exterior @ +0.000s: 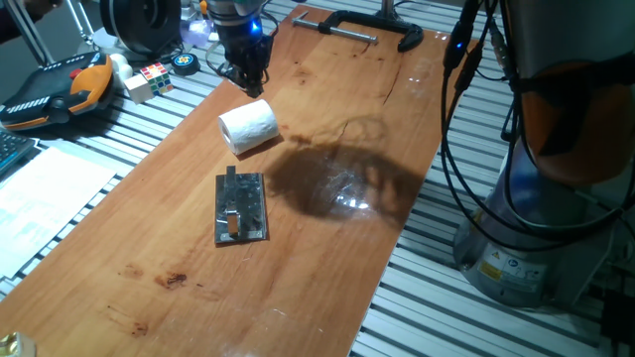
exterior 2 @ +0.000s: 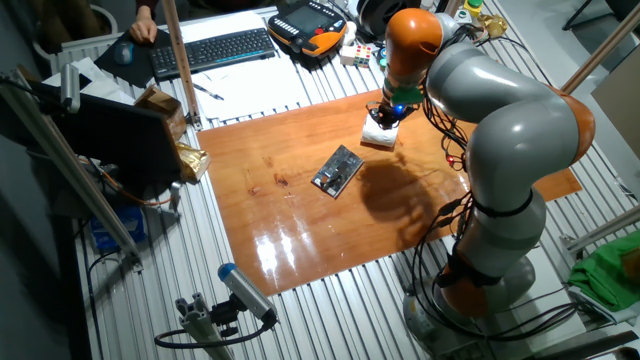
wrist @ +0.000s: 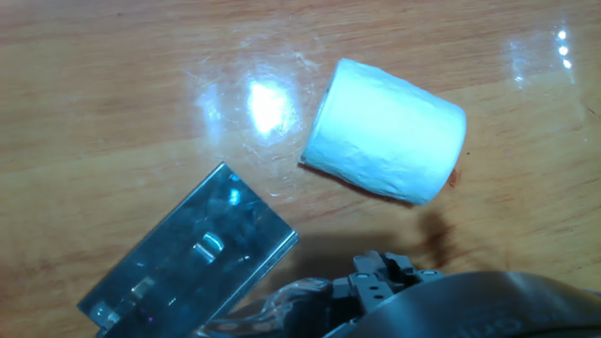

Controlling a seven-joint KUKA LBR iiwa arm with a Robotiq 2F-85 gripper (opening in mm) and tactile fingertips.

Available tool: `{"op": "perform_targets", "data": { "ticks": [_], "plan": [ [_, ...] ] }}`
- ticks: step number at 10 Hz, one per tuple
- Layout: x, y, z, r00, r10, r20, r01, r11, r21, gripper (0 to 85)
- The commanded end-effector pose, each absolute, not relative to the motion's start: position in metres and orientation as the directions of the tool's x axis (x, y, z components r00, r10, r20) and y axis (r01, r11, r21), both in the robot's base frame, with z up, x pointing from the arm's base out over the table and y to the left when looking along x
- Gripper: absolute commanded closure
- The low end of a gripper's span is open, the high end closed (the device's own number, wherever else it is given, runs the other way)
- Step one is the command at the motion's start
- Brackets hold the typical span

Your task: Put the toilet paper on its holder

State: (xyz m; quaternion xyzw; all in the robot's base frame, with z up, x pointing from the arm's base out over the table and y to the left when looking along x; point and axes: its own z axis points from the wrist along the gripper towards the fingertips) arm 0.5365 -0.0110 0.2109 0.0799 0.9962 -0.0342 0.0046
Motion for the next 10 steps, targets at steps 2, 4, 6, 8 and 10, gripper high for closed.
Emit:
{"op": "perform_targets", "data": {
  "ticks": [2,4,6,8,10],
  "plan": [
    [0.537,-0.012,0.209,-0.987,0.161,-0.014,0.161,0.985,-0.066,84.3],
    [0.538,-0.015,0.206,-0.986,0.164,-0.016,0.164,0.985,-0.058,84.3],
    [0.539,-0.016,0.203,-0.985,0.174,-0.016,0.175,0.983,-0.050,84.3],
    [0.540,-0.016,0.201,-0.979,0.204,-0.018,0.205,0.977,-0.053,84.3],
    [0.540,-0.016,0.200,-0.977,0.213,-0.019,0.214,0.975,-0.057,84.3]
  ]
}}
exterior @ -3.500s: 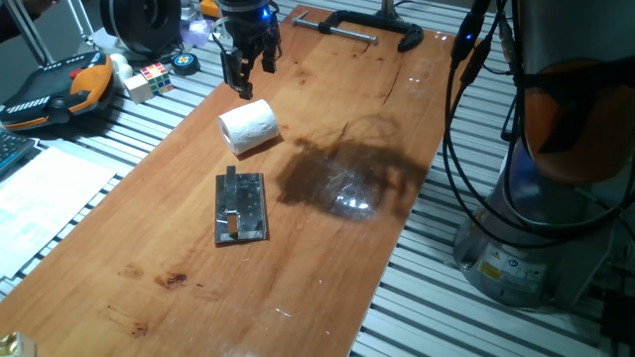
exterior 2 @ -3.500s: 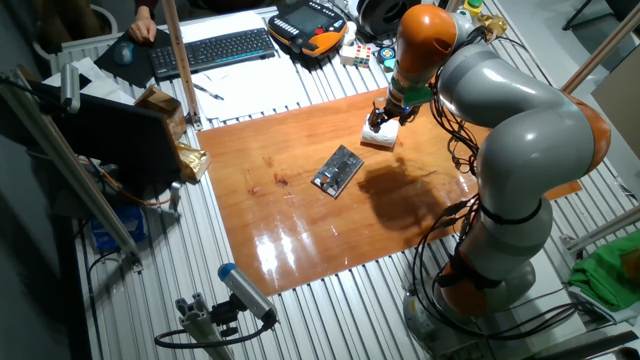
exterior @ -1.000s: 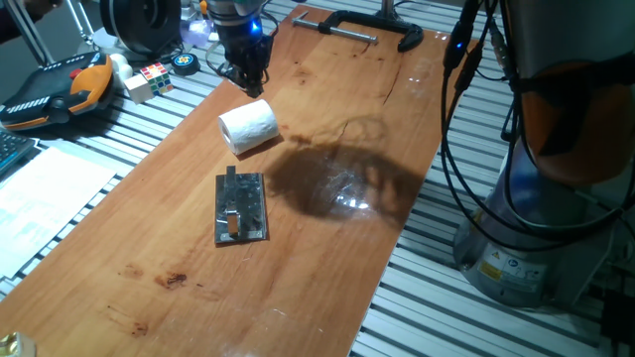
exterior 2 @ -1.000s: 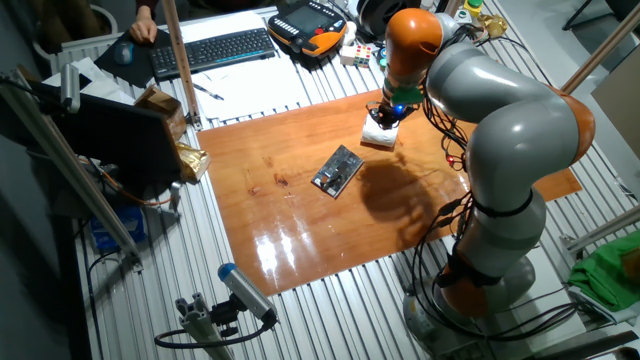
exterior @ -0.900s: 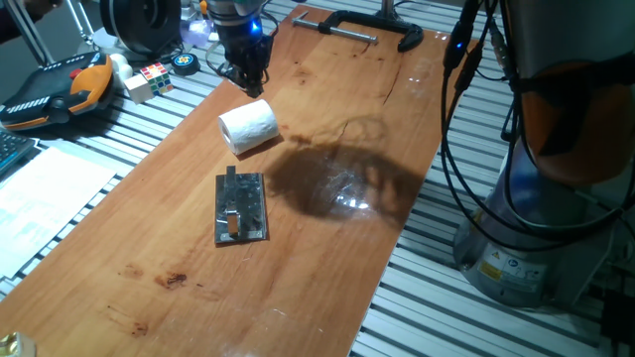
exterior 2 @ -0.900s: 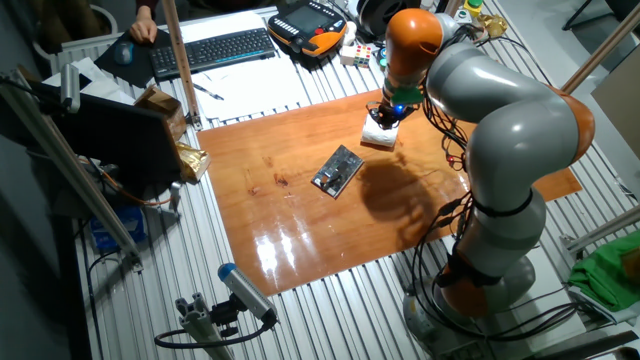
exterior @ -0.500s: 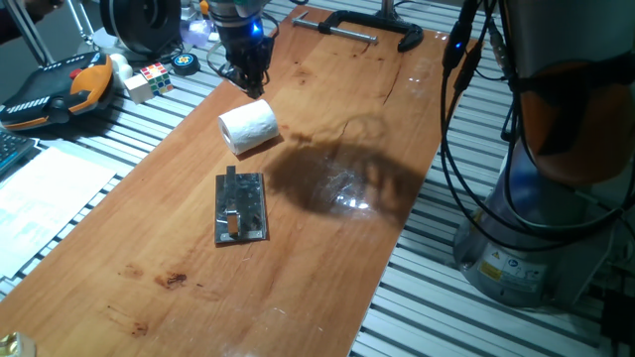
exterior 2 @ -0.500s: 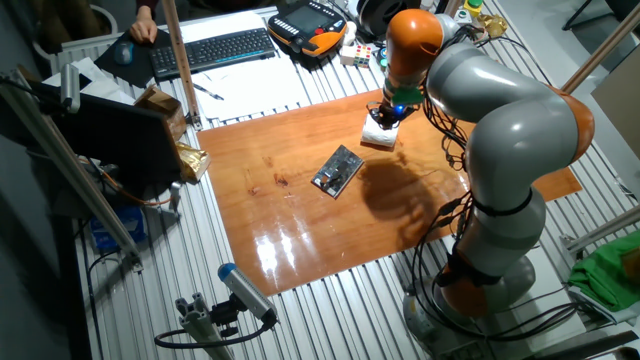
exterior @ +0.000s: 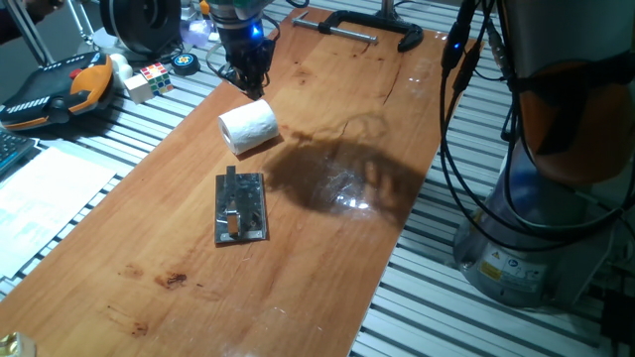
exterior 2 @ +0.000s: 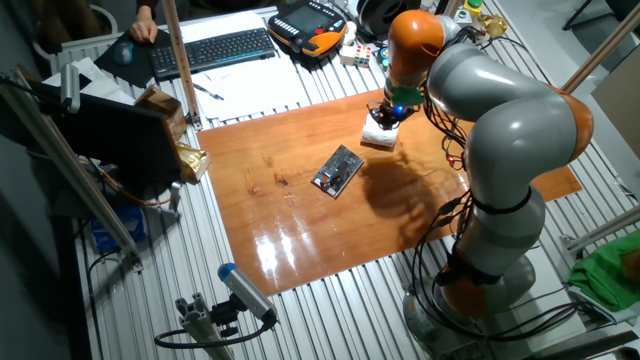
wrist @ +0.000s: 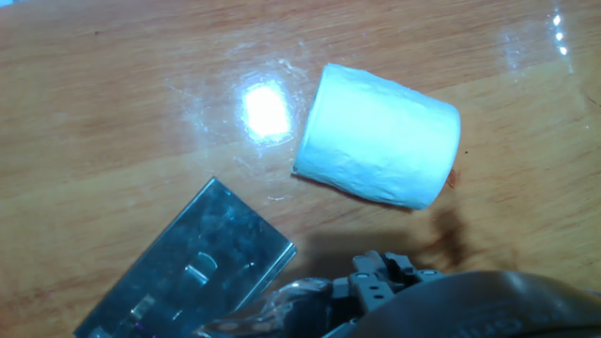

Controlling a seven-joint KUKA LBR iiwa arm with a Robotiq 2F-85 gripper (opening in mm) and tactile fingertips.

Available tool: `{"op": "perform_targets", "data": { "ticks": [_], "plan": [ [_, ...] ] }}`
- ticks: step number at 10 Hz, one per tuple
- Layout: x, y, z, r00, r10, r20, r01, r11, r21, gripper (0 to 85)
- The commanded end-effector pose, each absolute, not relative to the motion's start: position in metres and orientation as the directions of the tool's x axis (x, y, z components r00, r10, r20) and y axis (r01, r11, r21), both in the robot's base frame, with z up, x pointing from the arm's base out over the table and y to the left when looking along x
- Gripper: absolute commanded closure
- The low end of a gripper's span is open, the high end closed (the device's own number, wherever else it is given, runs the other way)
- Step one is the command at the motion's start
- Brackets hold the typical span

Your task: Put the toilet paper on its holder

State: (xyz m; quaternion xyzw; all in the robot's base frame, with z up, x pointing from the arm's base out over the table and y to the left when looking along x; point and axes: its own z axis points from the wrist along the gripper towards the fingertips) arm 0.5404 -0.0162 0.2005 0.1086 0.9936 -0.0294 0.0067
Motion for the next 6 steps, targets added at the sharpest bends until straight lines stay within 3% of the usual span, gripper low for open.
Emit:
{"op": "perform_targets", "data": {
  "ticks": [1,6],
  "plan": [
    [0.5403,-0.0163,0.2004,-0.976,0.218,-0.020,0.219,0.974,-0.058,84.3],
    [0.5392,-0.0174,0.1988,-0.975,0.221,-0.016,0.222,0.973,-0.061,84.3]
  ]
}}
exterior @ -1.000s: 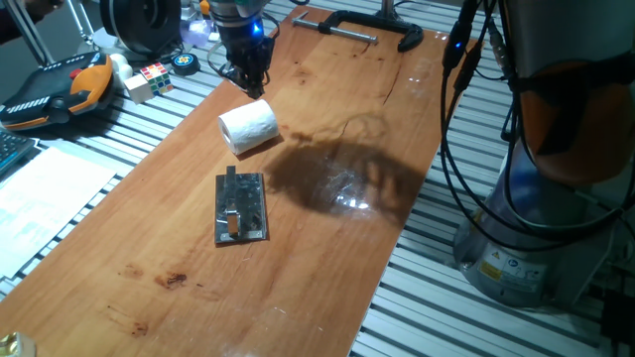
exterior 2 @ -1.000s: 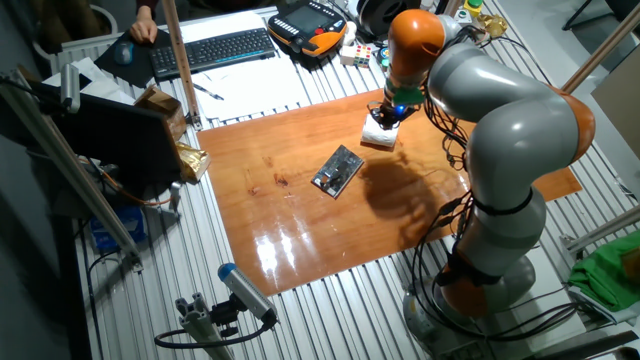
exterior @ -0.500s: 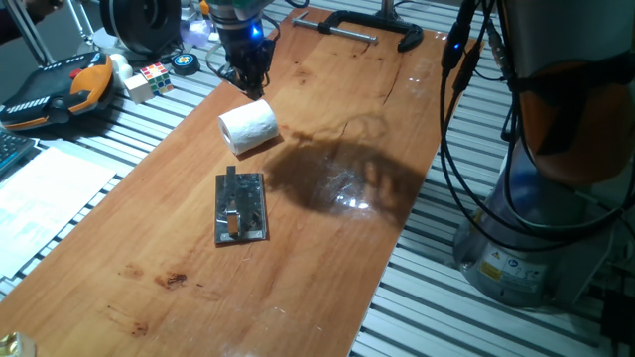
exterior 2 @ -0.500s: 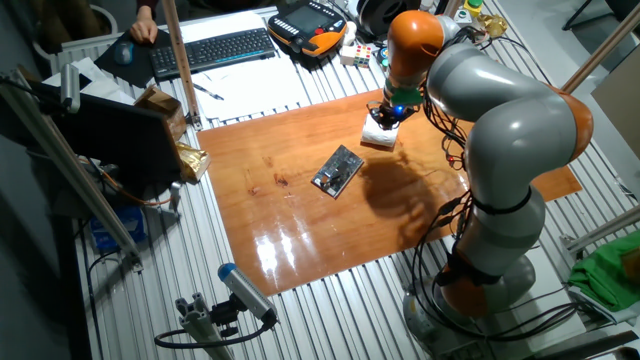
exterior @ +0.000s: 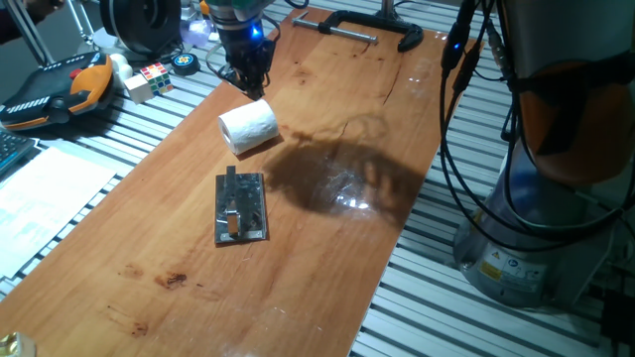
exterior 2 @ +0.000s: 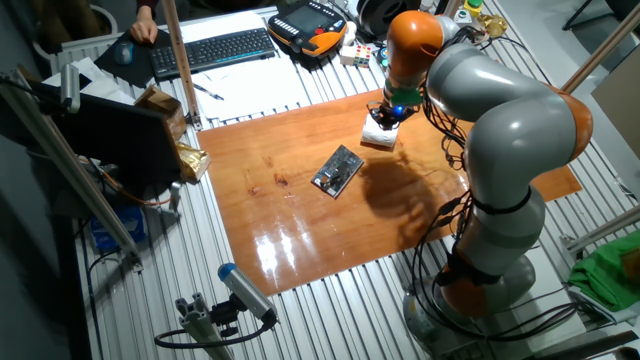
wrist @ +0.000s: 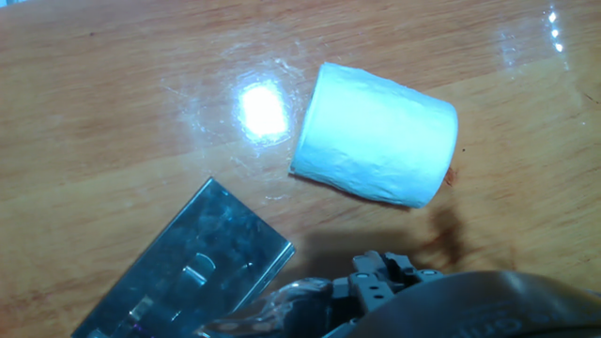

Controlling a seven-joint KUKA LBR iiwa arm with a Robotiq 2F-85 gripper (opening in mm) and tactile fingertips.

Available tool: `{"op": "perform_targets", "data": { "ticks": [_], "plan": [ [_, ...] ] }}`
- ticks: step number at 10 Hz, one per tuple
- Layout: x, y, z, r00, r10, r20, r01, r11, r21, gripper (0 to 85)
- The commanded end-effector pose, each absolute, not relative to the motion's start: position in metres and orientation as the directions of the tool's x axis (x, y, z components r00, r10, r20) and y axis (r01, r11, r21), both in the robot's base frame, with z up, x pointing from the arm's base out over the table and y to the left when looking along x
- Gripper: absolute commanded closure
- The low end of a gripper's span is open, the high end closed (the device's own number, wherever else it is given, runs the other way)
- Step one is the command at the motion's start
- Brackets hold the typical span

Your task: Put the toilet paper on its holder

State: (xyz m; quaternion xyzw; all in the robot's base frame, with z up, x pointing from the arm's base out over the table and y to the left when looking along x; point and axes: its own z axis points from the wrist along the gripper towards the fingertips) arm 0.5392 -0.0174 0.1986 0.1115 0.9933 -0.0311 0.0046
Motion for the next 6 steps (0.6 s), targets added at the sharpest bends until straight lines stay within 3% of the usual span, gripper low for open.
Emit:
{"op": "perform_targets", "data": {
  "ticks": [1,6],
  "plan": [
    [0.5389,-0.0172,0.1981,-0.975,0.221,-0.016,0.222,0.973,-0.061,84.3],
    [0.5385,-0.0163,0.1964,-0.975,0.220,-0.016,0.220,0.974,-0.061,84.3]
  ]
}}
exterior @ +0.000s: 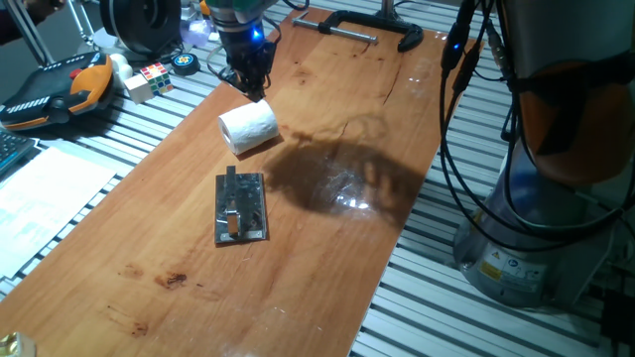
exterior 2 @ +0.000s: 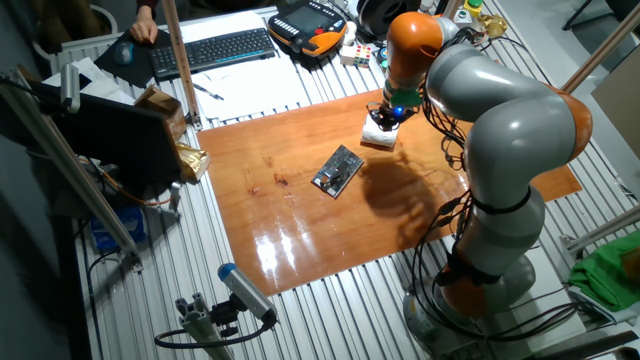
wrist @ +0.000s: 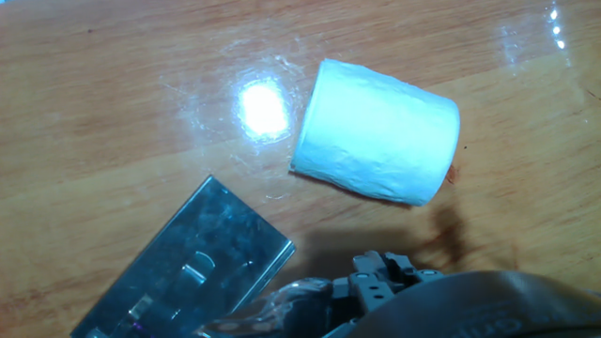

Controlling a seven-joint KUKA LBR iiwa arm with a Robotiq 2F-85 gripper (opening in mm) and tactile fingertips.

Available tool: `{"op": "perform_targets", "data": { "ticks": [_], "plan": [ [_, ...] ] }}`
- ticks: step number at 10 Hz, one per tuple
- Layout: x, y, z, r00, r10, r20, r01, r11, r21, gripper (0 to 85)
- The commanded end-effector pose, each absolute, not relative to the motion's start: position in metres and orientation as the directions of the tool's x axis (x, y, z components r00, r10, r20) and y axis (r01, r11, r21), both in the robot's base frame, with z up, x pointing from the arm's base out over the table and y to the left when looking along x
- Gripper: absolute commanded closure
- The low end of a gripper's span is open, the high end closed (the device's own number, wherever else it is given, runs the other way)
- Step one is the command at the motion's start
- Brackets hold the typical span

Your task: Put the toilet paper on its holder

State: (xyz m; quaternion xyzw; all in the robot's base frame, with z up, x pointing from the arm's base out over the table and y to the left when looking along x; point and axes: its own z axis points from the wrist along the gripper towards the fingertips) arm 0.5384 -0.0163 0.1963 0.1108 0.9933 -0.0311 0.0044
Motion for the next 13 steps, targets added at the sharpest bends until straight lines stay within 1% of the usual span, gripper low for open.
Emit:
{"op": "perform_targets", "data": {
  "ticks": [1,4,6,9,11,13],
  "plan": [
    [0.538,-0.016,0.196,-0.975,0.220,-0.016,0.220,0.974,-0.061,84.3],
    [0.540,-0.018,0.192,-0.964,0.265,-0.022,0.266,0.962,-0.056,84.3],
    [0.541,-0.021,0.183,-0.940,0.341,-0.027,0.342,0.939,-0.033,84.3],
    [0.545,-0.019,0.175,-0.852,0.521,-0.049,0.523,0.852,-0.026,84.3],
    [0.547,-0.019,0.171,-0.745,0.663,-0.073,0.666,0.746,-0.017,84.3],
    [0.548,-0.019,0.169,-0.652,0.755,-0.075,0.757,0.654,0.003,84.3]
  ]
}}
